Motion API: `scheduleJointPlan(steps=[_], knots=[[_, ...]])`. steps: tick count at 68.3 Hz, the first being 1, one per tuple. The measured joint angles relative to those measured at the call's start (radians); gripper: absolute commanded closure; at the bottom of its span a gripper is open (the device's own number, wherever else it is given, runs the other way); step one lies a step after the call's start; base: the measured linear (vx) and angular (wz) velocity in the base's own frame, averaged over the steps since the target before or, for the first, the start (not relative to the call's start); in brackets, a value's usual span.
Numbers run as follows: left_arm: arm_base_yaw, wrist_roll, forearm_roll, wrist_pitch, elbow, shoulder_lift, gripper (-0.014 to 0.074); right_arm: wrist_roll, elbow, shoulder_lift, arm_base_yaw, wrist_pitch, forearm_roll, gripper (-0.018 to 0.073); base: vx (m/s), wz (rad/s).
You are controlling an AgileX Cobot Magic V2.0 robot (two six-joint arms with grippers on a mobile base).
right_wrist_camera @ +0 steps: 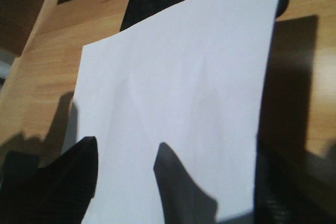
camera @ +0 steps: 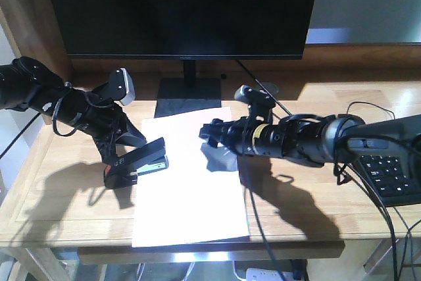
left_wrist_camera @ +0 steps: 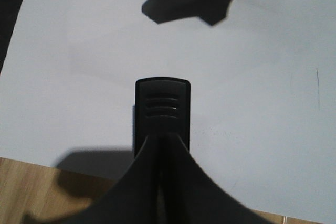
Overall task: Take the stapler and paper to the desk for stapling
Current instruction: 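Release the paper and withdraw the right gripper away from the desk, then slide the stapler onto the paper edge with the left gripper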
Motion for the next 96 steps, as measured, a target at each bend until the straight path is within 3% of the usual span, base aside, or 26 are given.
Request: scheduleJointPlan(steps=[11, 25, 48, 68, 96], knots=[[0.000, 0.000, 0.000, 0.000, 0.000, 0.000, 0.0603, -0.001, 0.000, -0.064, -0.009, 0.123, -0.053, 0.0029, 0.00, 0.00], [0.000, 0.000, 0.000, 0.000, 0.000, 0.000, 0.0603, -0.001, 0.001, -0.202, -0.009, 0.271, -0.220, 0.0031, 0.00, 0.00], [0.000, -0.001, 0.000, -0.001, 0.000, 0.000, 0.0603, -0.018, 0.102, -0.596, -0.009, 0.499, -0.375, 0.0031, 0.00, 0.00], [0.000, -0.001, 0.000, -0.001, 0.000, 0.000, 0.0603, -0.029, 0.393, -1.039, -0.009, 0.494, -0.386, 0.0031, 0.00, 0.00], [0.000, -0.001, 0.000, -0.001, 0.000, 0.000, 0.0603, -0.039, 0.796, -1.664, -0.009, 0.448, -0.471, 0.0031, 0.00, 0.00]])
